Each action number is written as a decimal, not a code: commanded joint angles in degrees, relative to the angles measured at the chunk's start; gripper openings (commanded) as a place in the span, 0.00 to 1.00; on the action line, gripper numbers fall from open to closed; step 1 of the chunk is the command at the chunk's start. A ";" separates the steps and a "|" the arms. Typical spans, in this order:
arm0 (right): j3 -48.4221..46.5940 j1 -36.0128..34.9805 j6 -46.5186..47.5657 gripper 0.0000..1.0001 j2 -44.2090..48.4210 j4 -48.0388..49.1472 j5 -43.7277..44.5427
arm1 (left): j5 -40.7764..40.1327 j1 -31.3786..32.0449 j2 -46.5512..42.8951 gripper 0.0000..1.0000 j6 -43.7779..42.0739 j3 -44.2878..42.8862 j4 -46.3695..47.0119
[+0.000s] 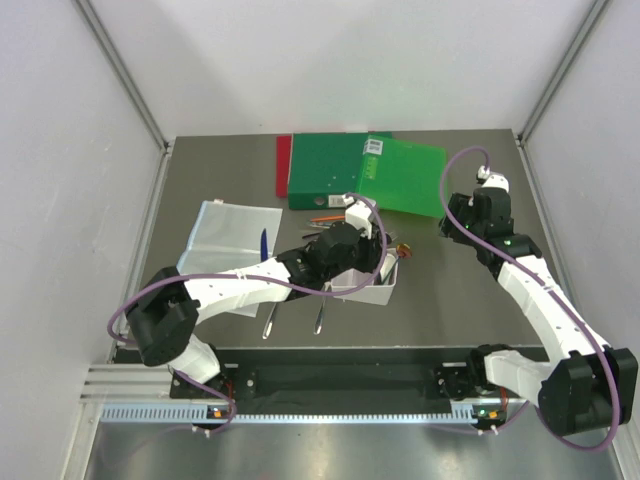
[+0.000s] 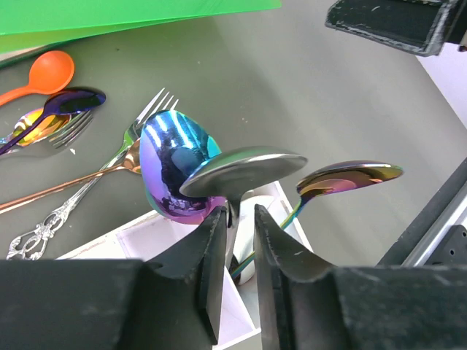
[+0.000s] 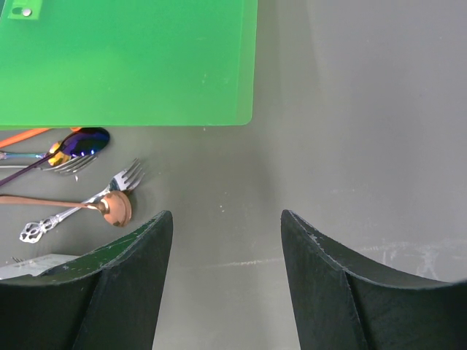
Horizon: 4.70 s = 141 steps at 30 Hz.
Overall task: Sort the eating utensils into containers
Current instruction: Place the spoon in the storage box, then move the storage box to the center of the board.
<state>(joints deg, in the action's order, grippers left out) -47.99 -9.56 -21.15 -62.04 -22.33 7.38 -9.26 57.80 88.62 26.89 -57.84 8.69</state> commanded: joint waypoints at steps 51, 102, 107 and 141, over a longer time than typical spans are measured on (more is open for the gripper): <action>7.73 1.39 -5.66 0.66 5.62 -2.55 -16.87 | 14.35 -15.26 -2.32 0.57 1.50 1.33 -23.37; 9.58 -1.60 -11.73 0.61 2.45 5.54 -19.33 | 1.35 -10.08 19.31 0.00 5.53 -22.83 -32.42; 9.05 -1.60 -11.11 0.61 3.59 4.40 -17.57 | -1.02 -9.99 22.73 0.00 7.99 -27.75 -33.64; 9.67 1.92 -7.24 0.63 3.16 2.99 -14.50 | -10.59 -7.79 19.68 0.44 8.26 -38.40 -44.99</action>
<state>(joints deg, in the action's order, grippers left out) -37.60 -8.67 -29.76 -58.04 -21.06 -7.35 -15.92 50.02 116.64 35.77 -94.39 -36.23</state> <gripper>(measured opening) 0.627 0.382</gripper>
